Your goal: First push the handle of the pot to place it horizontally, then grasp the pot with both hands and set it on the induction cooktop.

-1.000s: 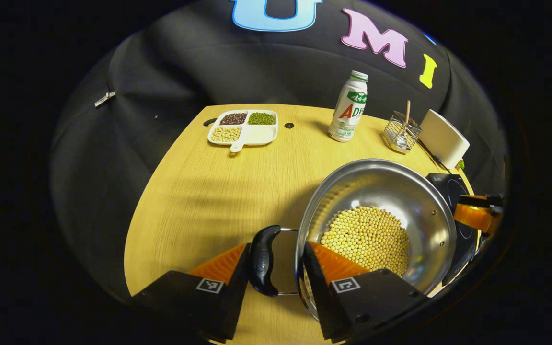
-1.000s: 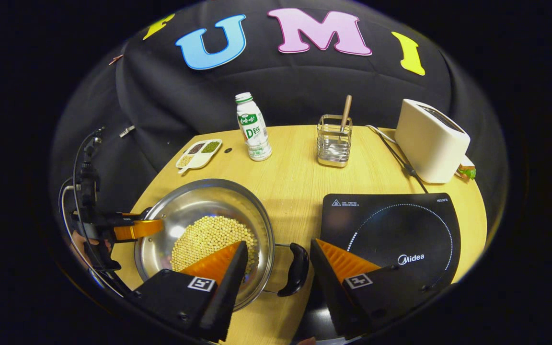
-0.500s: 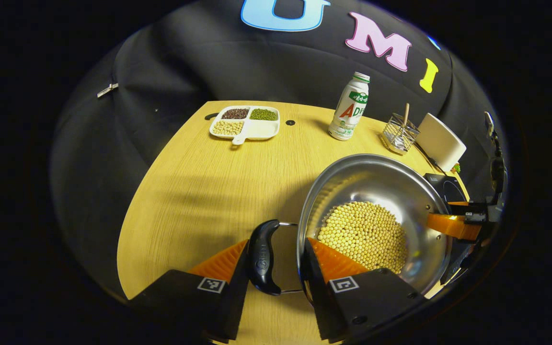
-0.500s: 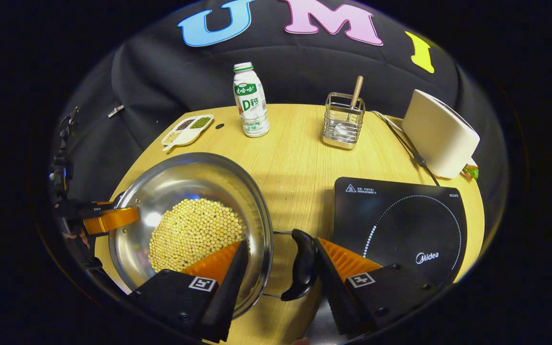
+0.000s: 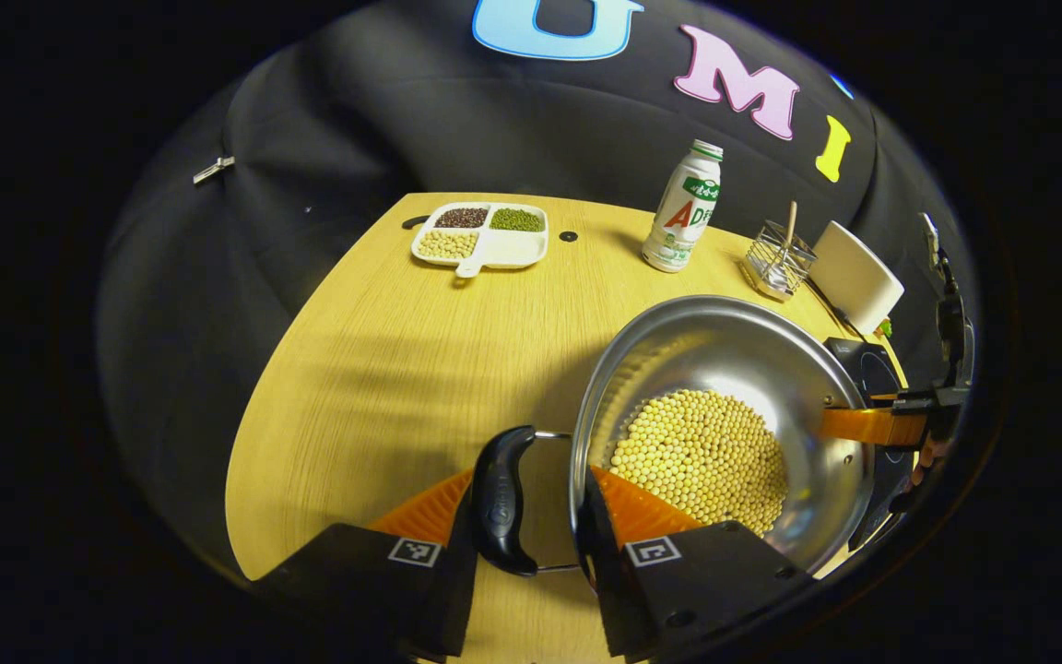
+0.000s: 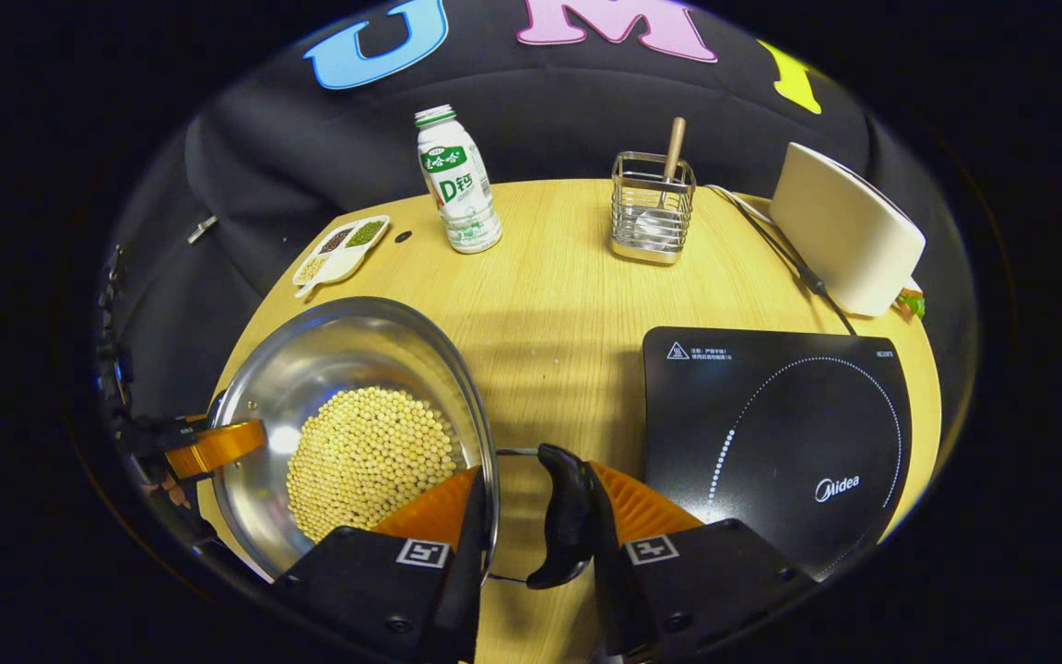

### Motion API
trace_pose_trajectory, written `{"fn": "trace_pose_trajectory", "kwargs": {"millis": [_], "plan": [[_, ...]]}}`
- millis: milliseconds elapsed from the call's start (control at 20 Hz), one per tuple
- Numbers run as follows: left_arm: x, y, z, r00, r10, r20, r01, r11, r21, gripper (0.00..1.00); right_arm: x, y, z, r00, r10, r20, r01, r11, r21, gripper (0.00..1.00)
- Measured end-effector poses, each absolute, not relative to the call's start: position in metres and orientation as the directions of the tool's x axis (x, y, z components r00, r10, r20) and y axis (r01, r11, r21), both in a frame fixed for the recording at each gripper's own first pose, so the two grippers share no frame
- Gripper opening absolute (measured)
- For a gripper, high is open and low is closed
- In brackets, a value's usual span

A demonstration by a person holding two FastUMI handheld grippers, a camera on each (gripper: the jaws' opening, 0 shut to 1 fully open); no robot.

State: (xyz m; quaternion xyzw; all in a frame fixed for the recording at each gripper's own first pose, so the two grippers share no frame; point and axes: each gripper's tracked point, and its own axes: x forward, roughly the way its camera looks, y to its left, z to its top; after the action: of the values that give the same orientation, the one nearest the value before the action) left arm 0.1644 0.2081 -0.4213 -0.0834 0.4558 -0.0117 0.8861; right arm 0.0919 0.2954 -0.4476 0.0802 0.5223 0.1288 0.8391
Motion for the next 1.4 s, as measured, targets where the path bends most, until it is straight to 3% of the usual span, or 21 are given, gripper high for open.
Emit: {"fn": "trace_pose_trajectory", "kwargs": {"millis": [500, 600, 650, 1400], "plan": [[0.144, 0.181, -0.356, 0.614, -0.063, -0.787, -0.039, 0.993, -0.109, 0.55, 0.078, 0.258, -0.398, 0.460, 0.331, -0.824, -0.122, 0.943, 0.311, 0.54], [0.144, 0.168, -0.342, 0.626, -0.065, -0.777, -0.027, 0.994, -0.104, 0.55, 0.078, 0.243, -0.388, 0.474, 0.332, -0.815, -0.117, 0.942, 0.316, 0.50], [0.144, 0.160, -0.337, 0.628, -0.067, -0.775, -0.021, 0.994, -0.103, 0.55, 0.077, 0.235, -0.384, 0.478, 0.331, -0.813, -0.114, 0.942, 0.317, 0.54], [0.163, 0.010, -0.307, 0.633, -0.154, -0.759, 0.067, 0.987, -0.145, 0.55, 0.074, 0.081, -0.371, 0.521, 0.261, -0.813, -0.026, 0.957, 0.290, 0.54]]}}
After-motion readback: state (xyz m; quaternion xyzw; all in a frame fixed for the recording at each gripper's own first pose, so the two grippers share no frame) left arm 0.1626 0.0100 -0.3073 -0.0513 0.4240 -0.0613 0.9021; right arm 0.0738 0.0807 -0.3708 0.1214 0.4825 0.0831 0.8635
